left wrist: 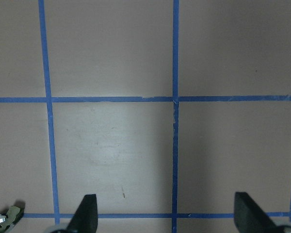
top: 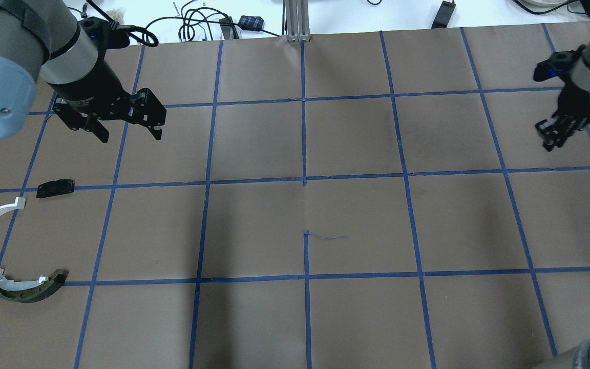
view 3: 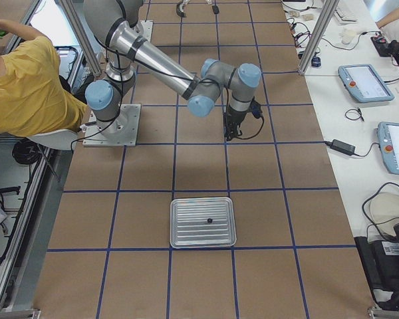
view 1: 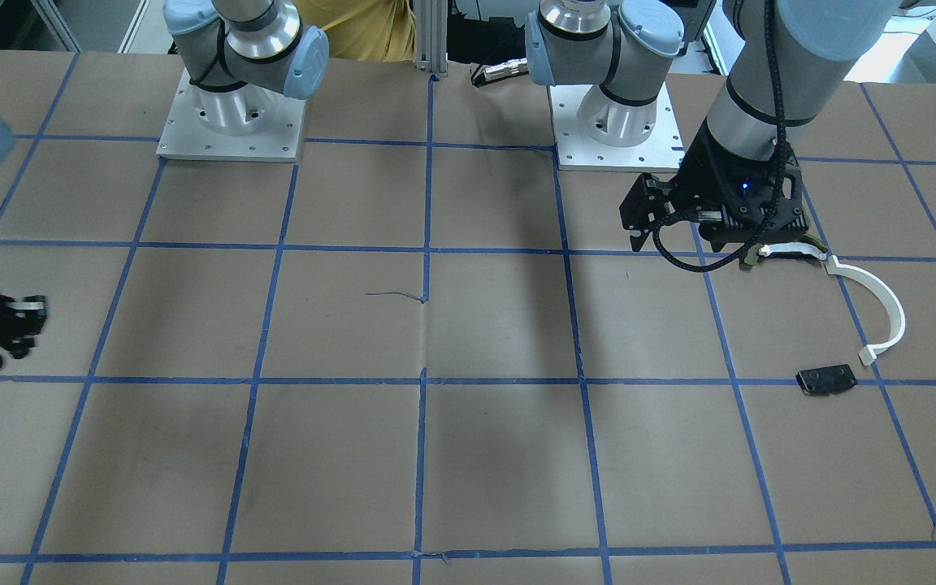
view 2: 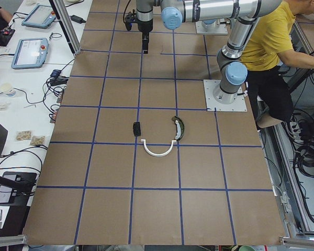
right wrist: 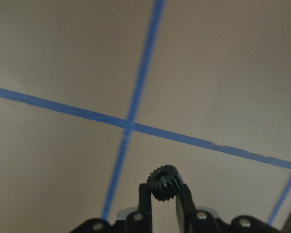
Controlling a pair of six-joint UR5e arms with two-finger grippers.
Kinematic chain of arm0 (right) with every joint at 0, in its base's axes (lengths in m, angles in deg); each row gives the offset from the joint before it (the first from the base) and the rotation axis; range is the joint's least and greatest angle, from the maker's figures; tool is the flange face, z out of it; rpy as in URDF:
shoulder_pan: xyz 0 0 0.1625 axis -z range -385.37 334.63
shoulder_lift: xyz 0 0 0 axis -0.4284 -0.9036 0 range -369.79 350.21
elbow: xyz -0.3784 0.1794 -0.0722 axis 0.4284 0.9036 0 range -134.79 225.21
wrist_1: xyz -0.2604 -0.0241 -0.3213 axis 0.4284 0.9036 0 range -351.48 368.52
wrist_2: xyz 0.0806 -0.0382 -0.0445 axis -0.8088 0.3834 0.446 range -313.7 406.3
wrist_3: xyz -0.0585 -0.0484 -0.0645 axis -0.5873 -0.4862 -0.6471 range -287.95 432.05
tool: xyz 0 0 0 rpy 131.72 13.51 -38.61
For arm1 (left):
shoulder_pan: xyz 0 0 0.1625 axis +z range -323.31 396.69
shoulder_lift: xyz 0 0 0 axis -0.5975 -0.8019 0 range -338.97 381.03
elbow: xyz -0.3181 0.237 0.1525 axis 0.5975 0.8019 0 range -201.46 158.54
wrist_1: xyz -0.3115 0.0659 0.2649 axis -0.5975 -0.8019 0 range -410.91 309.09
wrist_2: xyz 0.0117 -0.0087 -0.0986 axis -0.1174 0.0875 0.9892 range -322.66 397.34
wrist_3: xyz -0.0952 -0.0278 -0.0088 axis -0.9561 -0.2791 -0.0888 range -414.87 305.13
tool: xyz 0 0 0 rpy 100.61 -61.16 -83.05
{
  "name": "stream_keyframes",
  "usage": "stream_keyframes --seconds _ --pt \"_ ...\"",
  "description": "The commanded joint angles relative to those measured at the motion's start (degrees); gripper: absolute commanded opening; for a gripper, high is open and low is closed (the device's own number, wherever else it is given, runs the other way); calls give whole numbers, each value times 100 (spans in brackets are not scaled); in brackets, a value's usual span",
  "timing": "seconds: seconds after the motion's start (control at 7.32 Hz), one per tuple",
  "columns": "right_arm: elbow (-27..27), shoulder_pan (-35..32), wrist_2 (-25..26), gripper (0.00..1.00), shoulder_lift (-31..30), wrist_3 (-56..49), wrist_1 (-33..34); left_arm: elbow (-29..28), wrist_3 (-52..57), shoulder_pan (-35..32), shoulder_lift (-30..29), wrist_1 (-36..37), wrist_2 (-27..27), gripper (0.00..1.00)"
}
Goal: Place bearing gear from tray to pile
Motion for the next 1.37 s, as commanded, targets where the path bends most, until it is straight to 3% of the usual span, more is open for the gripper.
stream_keyframes --seconds 0.0,0.27,0.55,0.82,0.96,1.09,1.23 --pt "-667 -1829 -332 0 -151 2547 538 7 0 -2 5 -9 0 100" --pt "-565 -3342 -1109 0 -125 4764 683 7 0 -2 5 0 0 100" --pt "-415 -4276 -1176 1 172 5678 1016 7 0 7 5 0 0 100" --pt "-414 -4570 -1203 2 804 6373 1971 7 0 16 -4 0 0 100" --pt "-379 -4562 -1203 3 824 6280 2045 7 0 24 -4 0 18 100" --pt "-344 -4553 -1185 15 746 6262 1985 7 0 33 -4 0 18 100" --pt "-222 -4361 -1098 81 597 6122 1880 -1 -9 33 -4 0 26 100"
